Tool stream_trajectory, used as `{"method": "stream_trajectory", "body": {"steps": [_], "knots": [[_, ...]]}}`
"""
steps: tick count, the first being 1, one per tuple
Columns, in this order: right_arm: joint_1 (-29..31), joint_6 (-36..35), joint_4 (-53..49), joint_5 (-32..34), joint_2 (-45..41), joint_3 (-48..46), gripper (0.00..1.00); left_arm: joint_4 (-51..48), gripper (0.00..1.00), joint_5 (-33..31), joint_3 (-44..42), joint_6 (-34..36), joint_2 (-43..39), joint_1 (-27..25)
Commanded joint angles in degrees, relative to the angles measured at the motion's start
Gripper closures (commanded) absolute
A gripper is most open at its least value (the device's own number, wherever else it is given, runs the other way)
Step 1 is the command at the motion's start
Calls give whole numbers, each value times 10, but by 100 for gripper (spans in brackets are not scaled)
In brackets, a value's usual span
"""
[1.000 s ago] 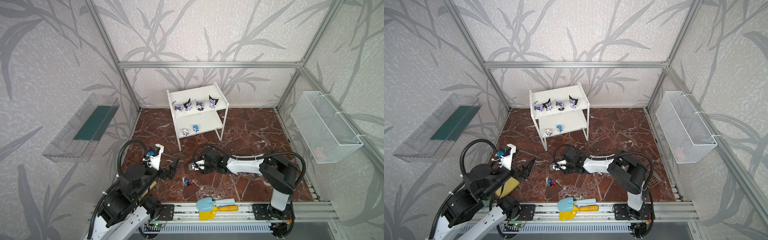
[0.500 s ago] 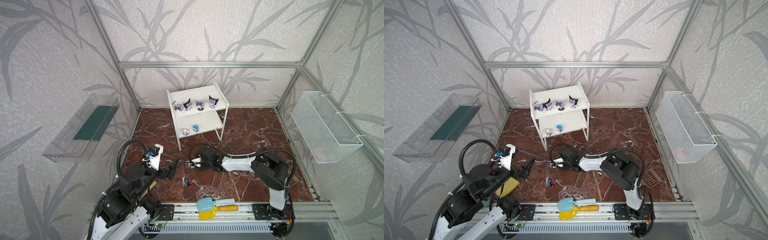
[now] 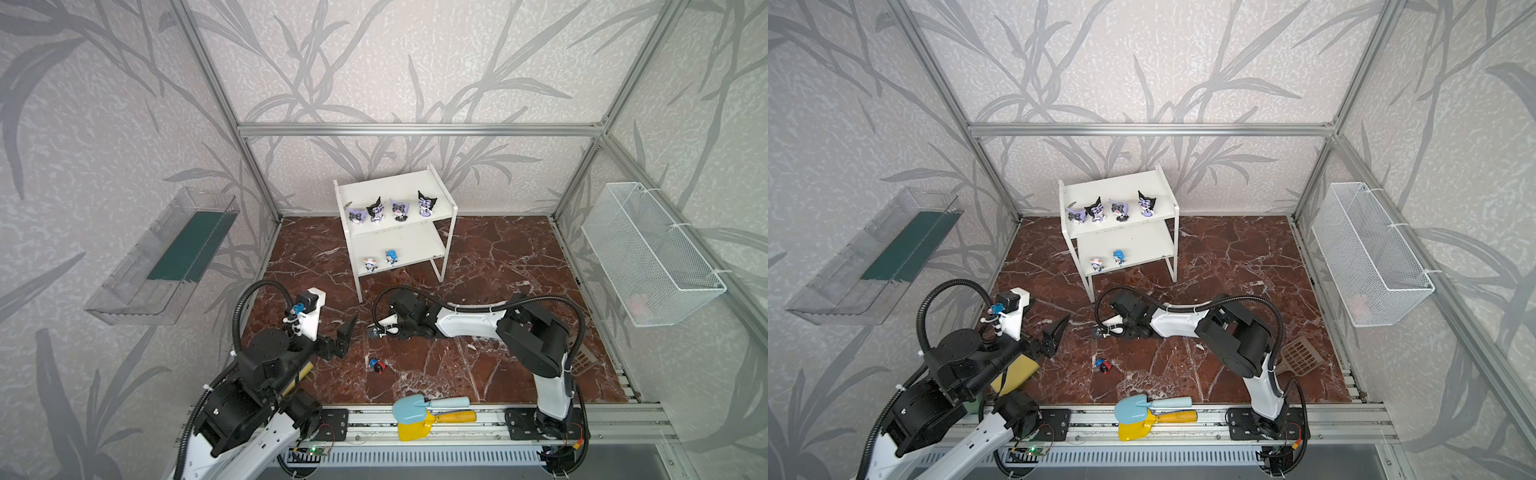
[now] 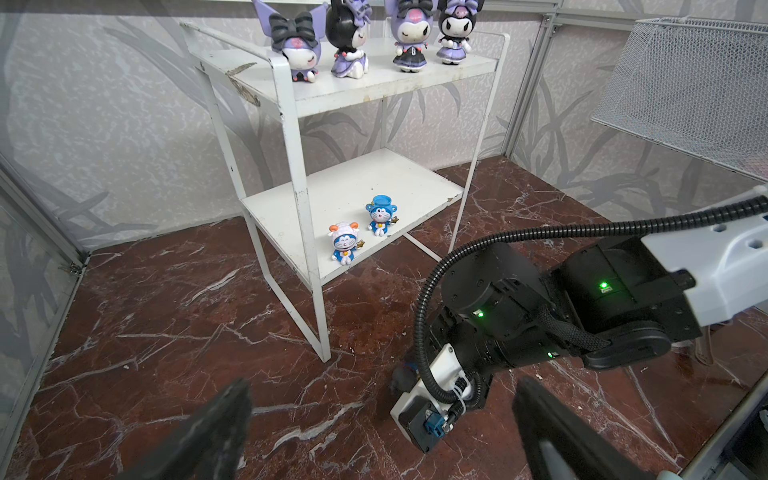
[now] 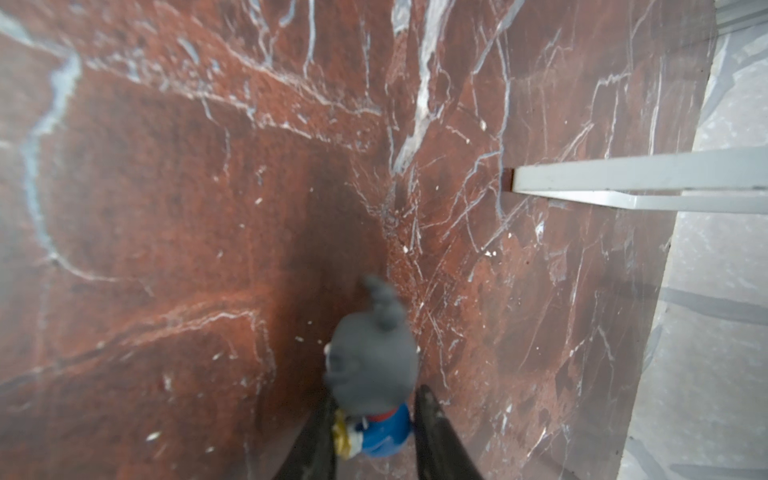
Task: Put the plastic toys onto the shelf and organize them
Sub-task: 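Close the right gripper on the grey mouse figure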
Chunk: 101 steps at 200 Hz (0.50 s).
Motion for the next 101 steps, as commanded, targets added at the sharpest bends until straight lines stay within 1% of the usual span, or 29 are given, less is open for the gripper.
{"method": "stream_trajectory", "body": {"steps": [1, 59, 64, 101], "knots": [[4, -7, -46, -2, 14, 11, 74, 8, 1, -7, -5, 5, -6, 3], [2, 11, -46, -19, -5, 11, 80, 8, 1, -5, -5, 5, -6, 3], [1, 14, -44, -20, -7, 9, 83, 8, 1, -6, -5, 4, -6, 3], [-6, 49, -14, -39, -42, -22, 84, 10, 1, -4, -5, 4, -4, 3]]}}
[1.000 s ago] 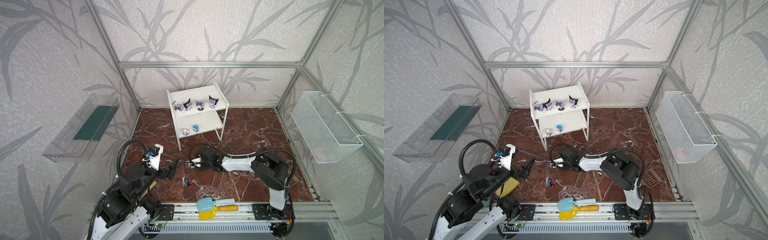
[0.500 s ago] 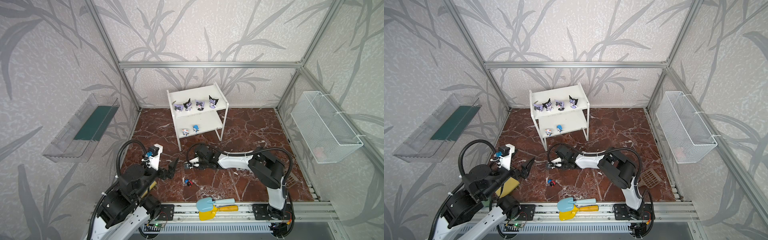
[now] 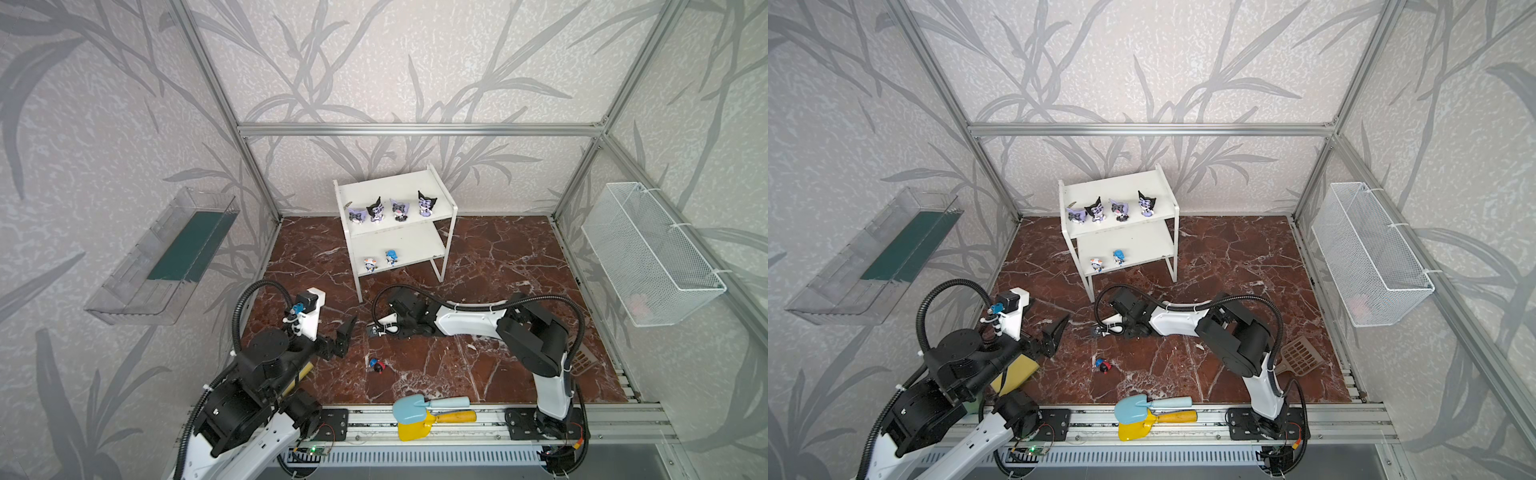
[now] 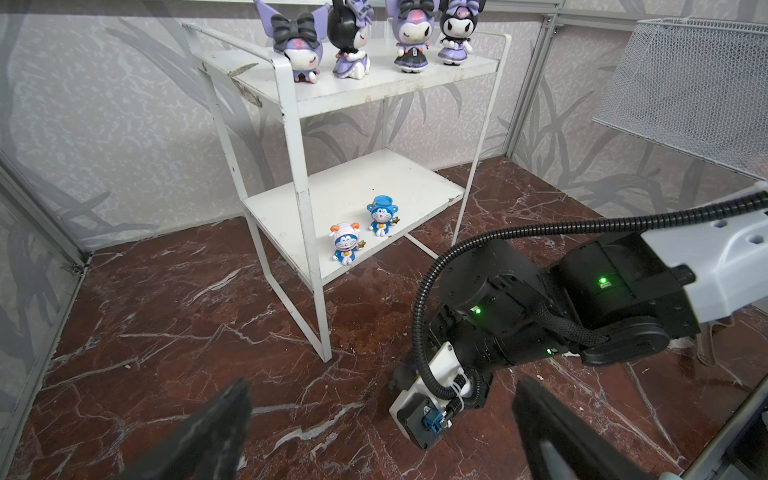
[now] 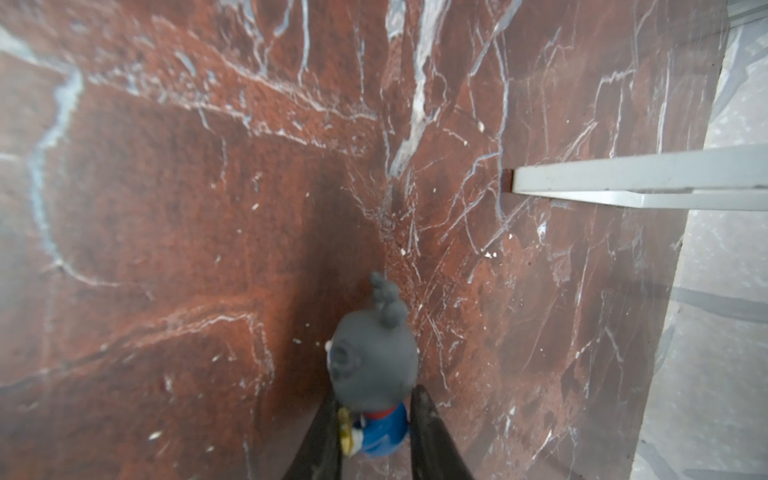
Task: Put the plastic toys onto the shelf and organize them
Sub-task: 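Close the right gripper on the grey mouse figure, then lift the grey figure with the right gripper while the left gripper moves toward it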
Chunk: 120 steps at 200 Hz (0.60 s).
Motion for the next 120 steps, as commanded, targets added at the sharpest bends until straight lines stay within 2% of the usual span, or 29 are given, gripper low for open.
{"method": "stream_trajectory", "body": {"steps": [1, 47, 95, 120], "knots": [[-6, 32, 0, -24, -38, -26, 84, 9, 1, -3, -5, 5, -4, 3], [-34, 136, 95, -89, -122, -119, 83, 11, 1, 1, -5, 5, -1, 4], [-99, 318, 270, -204, -219, -246, 83, 12, 1, 8, -5, 4, 7, 4], [-132, 403, 355, -242, -247, -293, 83, 13, 1, 13, -5, 4, 12, 5]]}}
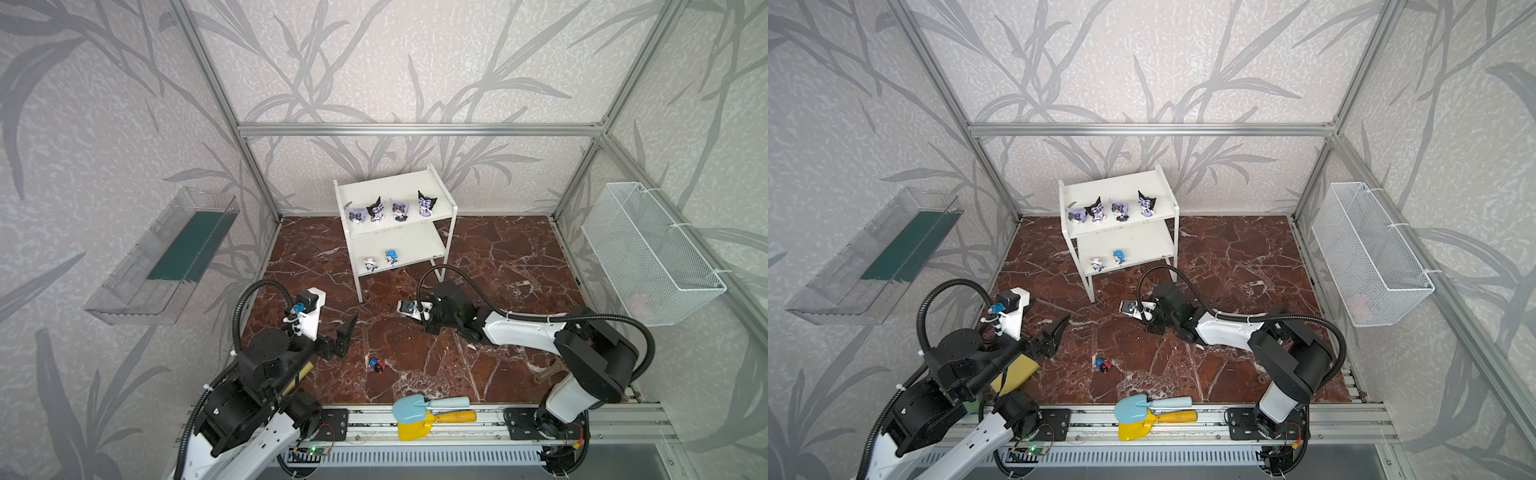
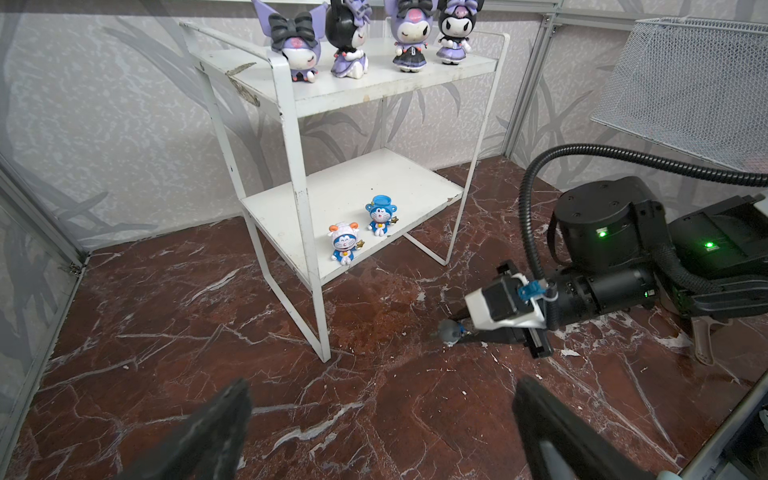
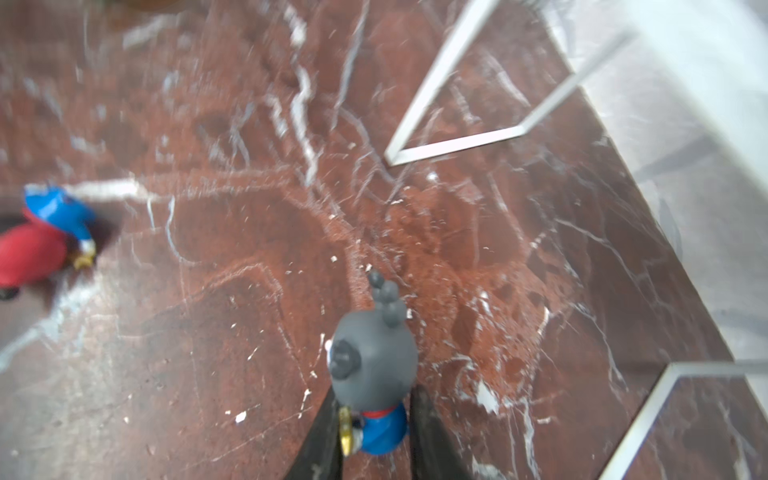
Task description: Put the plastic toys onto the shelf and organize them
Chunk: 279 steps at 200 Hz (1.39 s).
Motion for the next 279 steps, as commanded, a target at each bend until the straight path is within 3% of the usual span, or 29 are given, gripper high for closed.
{"method": "stream_trajectory", "body": {"steps": [1, 69, 120, 177, 206, 246, 279], "knots": [[-26, 126, 129, -72, -30, -36, 83, 13, 1, 9, -5, 4, 9, 4], [-103, 361, 417, -221, -16, -110, 82, 16, 1, 50, -4, 3, 32, 4], [-106, 438, 533, -357, 26, -105, 82, 24, 1, 190, 2, -2, 99, 4], [-48, 398, 527, -406, 22, -115, 81, 28, 1, 278, 7, -9, 152, 5], [-15, 342, 462, -403, 0, -111, 81, 30, 9, 308, 8, -10, 164, 5], [5, 320, 425, -415, -23, -105, 81, 29, 24, 331, 10, -10, 178, 5], [22, 290, 365, -411, -44, -94, 81, 32, 26, 347, 10, -10, 183, 5]]}}
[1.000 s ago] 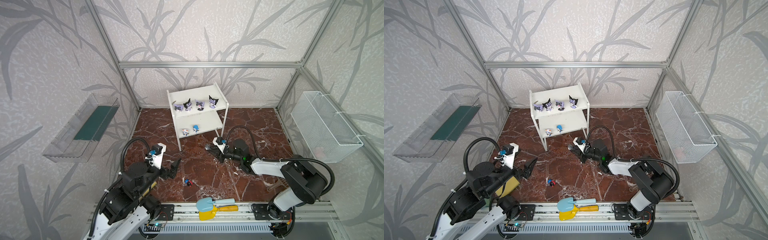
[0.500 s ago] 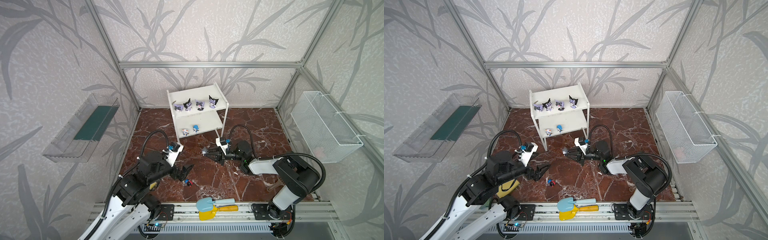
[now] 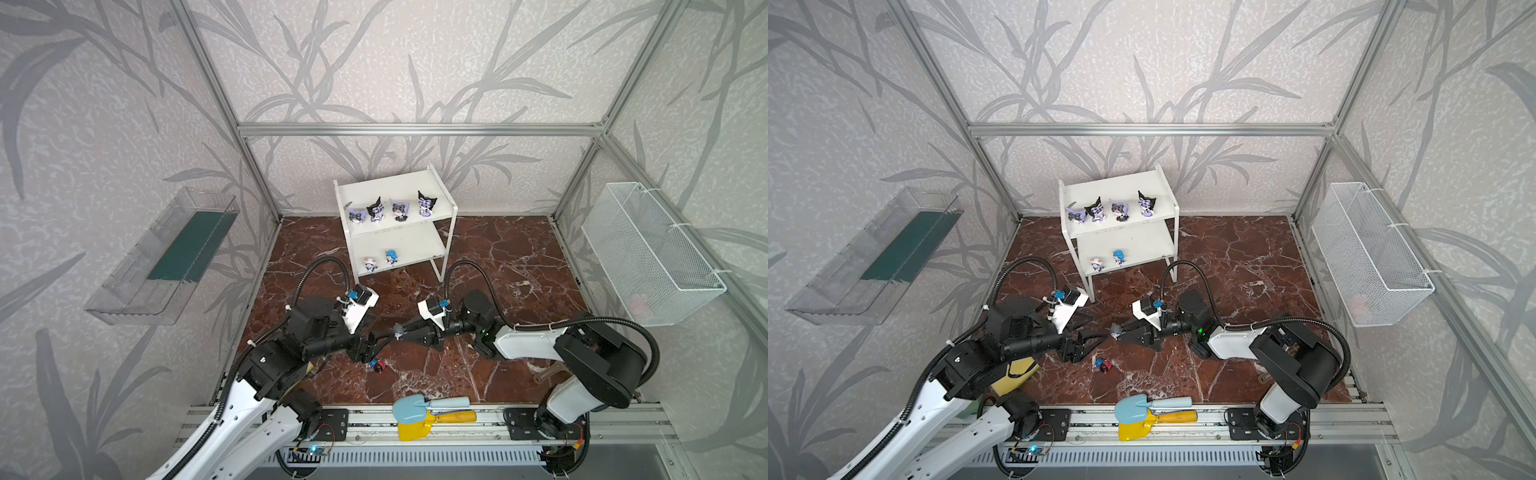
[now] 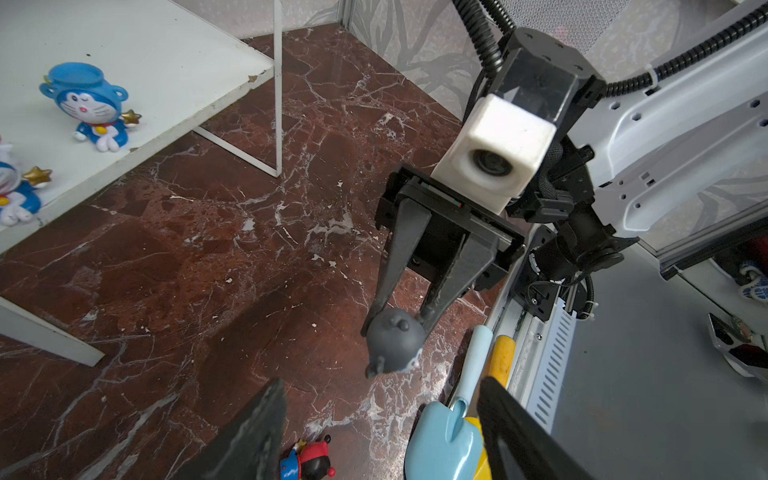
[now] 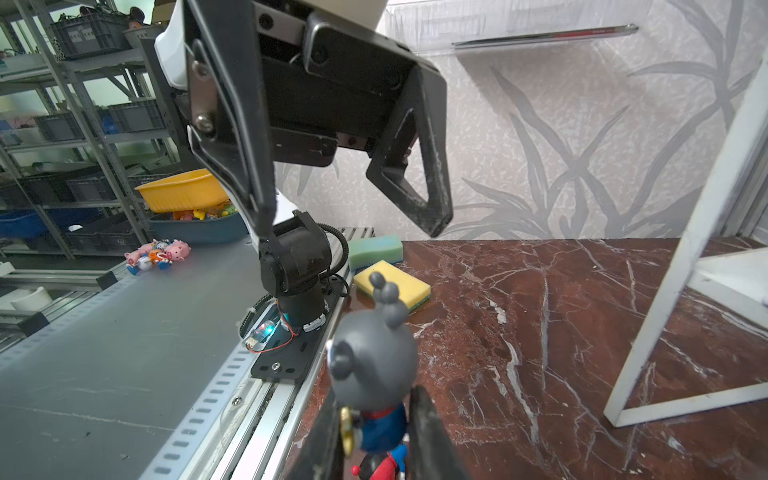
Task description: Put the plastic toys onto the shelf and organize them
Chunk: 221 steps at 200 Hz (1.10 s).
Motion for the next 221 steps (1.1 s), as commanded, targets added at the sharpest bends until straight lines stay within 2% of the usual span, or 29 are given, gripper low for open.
{"method": "stream_trajectory", "body": {"steps": [1, 55, 149, 221], "knots": [[15, -38, -51, -8, -28, 16, 81, 10, 26, 27, 10, 0, 1, 2], [32, -67, -109, 0, -47, 32, 81, 10, 48, 41, 12, 1, 10, 2], [32, -73, -160, 12, -67, 53, 82, 14, 50, 74, 12, -1, 20, 0], [38, -77, -162, 20, -70, 53, 81, 9, 82, 70, 18, 5, 29, 0]]}}
